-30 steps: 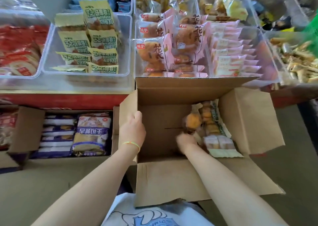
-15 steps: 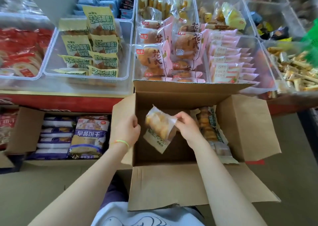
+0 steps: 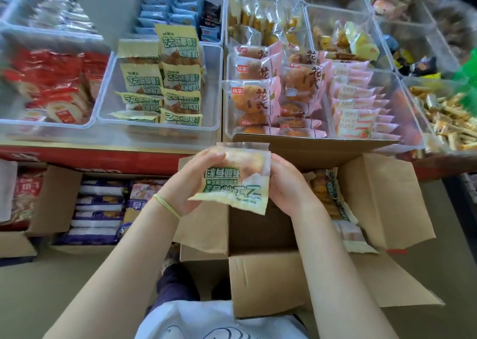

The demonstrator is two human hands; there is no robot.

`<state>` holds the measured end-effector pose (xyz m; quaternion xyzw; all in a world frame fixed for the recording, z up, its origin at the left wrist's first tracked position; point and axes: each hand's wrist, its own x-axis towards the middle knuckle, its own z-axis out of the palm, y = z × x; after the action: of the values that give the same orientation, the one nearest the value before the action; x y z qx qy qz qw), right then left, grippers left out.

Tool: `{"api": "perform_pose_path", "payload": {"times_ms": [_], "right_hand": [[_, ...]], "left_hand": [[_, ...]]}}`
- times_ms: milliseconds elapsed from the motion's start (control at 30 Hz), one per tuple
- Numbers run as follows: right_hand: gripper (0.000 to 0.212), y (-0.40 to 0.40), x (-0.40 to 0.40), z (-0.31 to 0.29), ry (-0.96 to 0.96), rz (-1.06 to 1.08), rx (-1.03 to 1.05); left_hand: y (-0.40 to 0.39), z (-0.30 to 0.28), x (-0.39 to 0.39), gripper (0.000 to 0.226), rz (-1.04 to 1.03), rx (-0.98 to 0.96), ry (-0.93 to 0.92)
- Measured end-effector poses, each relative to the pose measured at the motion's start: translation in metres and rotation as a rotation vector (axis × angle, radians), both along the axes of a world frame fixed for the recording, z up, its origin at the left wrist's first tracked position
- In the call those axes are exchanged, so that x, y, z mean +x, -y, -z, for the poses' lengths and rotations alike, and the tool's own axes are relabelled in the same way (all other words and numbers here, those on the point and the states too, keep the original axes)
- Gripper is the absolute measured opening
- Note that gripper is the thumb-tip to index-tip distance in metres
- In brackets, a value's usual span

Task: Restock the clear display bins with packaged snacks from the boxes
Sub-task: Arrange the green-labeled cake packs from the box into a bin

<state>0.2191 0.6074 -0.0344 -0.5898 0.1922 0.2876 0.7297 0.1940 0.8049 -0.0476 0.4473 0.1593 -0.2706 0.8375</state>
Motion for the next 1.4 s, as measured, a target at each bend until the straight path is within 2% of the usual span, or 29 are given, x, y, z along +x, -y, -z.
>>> {"api": "perform_pose_path", "payload": {"times_ms": [100, 167, 200, 267, 333, 367, 433, 533, 567, 633, 700, 733, 800, 867, 933, 1033, 1100, 1233, 1300, 1400], "right_hand": [[0.028, -0.037, -0.005, -0.012, -0.034, 0.096, 0.076], [0.025, -0.061, -0.009, -0.020, 0.010, 0.057, 0.024], [0.024, -0.074, -0.013, -0.025, 0.049, -0.017, -0.040], [0.025, -0.099, -0.019, -0.035, 0.121, -0.239, -0.125], [0.038, -0.126, -0.025, -0.047, 0.161, -0.456, -0.166], [0.045, -0.141, -0.026, -0.053, 0.161, -0.487, -0.189], [0.041, -0.172, -0.026, -0.062, 0.141, -0.393, -0.283], [0.021, -0.201, -0.020, -0.064, 0.129, -0.247, -0.511], [0.020, -0.205, -0.019, -0.064, 0.185, -0.256, -0.600], [0.026, -0.202, -0.013, -0.071, 0.426, -0.361, -0.867], [0.025, -0.197, -0.009, -0.083, 0.738, -0.430, -1.272], [0.021, -0.197, -0.006, -0.089, 0.888, -0.433, -1.372], [0.018, -0.201, 0.002, -0.096, 1.056, -0.473, -1.325], [0.030, -0.202, 0.012, -0.099, 1.002, -0.255, -1.095], [0.035, -0.198, 0.025, -0.104, 1.007, 0.000, -1.019], [0.034, -0.209, 0.042, -0.101, 1.079, -0.014, -1.025], [0.032, -0.217, 0.056, -0.090, 1.011, 0.035, -1.035], [0.037, -0.224, 0.070, -0.084, 0.907, 0.189, -1.099], [0.036, -0.227, 0.074, -0.086, 0.836, 0.209, -1.125], [0.034, -0.233, 0.083, -0.085, 0.721, 0.225, -1.118]], "left_hand": [[-0.029, 0.001, -0.002, 0.040, -0.221, -0.249, -0.212], [-0.046, -0.002, -0.001, 0.042, -0.380, -0.403, -0.296], [-0.056, -0.002, 0.001, 0.040, -0.450, -0.421, -0.291], [-0.073, -0.004, 0.005, 0.033, -0.528, -0.370, -0.212], [-0.086, -0.007, 0.006, 0.044, -0.509, -0.312, -0.086], [-0.090, -0.009, 0.008, 0.053, -0.493, -0.294, -0.043], [-0.100, -0.014, 0.011, 0.061, -0.524, -0.243, -0.057], [-0.117, -0.018, 0.014, 0.061, -0.509, -0.217, -0.082], [-0.125, -0.019, 0.015, 0.054, -0.468, -0.209, -0.064], [-0.146, -0.025, 0.015, 0.014, -0.483, -0.130, -0.072], [-0.169, -0.025, 0.019, 0.005, -0.549, -0.018, -0.078], [-0.180, -0.025, 0.022, 0.009, -0.568, 0.030, -0.042], [-0.198, -0.033, 0.027, 0.041, -0.511, 0.127, 0.099], [-0.208, -0.041, 0.032, 0.054, -0.354, 0.171, 0.284], [-0.212, -0.050, 0.035, 0.060, -0.177, 0.142, 0.427], [-0.198, -0.053, 0.038, 0.063, 0.075, 0.232, 0.447], [-0.182, -0.046, 0.036, 0.070, 0.149, 0.310, 0.399], [-0.170, -0.024, 0.042, 0.077, 0.212, 0.198, 0.434], [-0.169, -0.019, 0.048, 0.069, 0.246, 0.261, 0.477], [-0.160, -0.027, 0.060, 0.015, 0.006, 0.381, 0.455]]}}
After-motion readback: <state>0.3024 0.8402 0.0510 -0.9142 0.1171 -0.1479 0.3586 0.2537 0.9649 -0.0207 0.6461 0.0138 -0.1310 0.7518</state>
